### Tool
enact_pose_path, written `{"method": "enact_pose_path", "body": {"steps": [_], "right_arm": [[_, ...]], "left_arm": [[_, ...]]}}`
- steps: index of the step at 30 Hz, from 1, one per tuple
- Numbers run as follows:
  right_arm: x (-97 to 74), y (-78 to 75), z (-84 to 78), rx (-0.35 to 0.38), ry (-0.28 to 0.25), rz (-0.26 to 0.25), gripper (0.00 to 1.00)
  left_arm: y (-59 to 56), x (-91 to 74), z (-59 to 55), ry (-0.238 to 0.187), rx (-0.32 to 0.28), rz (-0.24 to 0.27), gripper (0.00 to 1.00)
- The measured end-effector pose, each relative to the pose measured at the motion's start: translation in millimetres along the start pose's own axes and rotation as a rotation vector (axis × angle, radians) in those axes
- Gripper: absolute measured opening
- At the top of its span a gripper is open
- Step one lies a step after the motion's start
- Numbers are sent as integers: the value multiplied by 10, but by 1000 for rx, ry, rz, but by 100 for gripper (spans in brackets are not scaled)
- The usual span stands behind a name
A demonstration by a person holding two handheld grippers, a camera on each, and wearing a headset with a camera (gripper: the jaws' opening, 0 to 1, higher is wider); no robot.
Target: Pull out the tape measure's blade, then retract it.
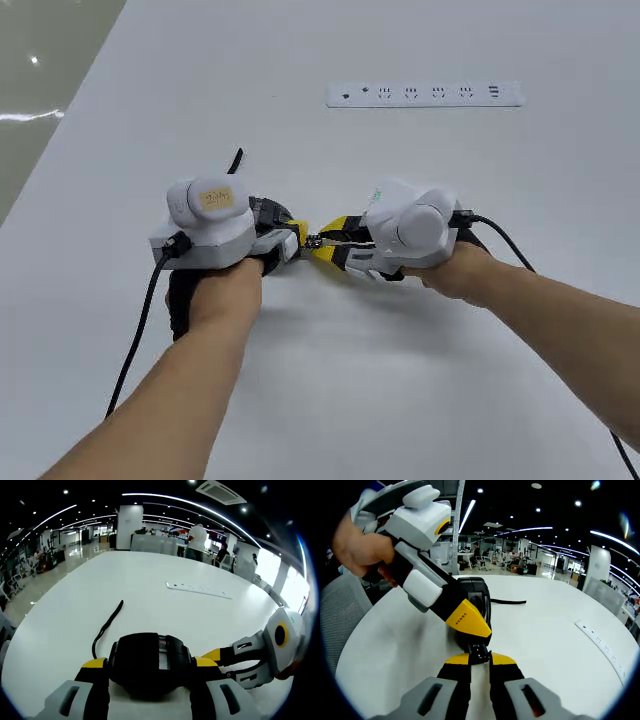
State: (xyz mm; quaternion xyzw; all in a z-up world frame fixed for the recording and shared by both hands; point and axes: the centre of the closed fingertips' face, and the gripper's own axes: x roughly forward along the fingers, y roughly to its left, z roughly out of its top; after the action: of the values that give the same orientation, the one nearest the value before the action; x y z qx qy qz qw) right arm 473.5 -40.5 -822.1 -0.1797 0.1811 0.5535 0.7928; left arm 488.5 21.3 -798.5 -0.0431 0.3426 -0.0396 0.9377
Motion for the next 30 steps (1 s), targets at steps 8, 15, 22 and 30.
{"method": "enact_pose_path", "body": {"steps": [8,15,22,30], "right_arm": [[70,14,28,-13,-1,10,12],[69,16,25,-16,0,12,12],[71,30,3,-32,14,5,13],[68,25,-5,-44,20,1,13]], "left_arm": [[-5,8,-2,3,-2,-1,62],[-8,10,-4,4,-3,-3,63],[-25,18,-20,6,9,-2,63],[-36,23,-27,15,16,-5,64]]}}
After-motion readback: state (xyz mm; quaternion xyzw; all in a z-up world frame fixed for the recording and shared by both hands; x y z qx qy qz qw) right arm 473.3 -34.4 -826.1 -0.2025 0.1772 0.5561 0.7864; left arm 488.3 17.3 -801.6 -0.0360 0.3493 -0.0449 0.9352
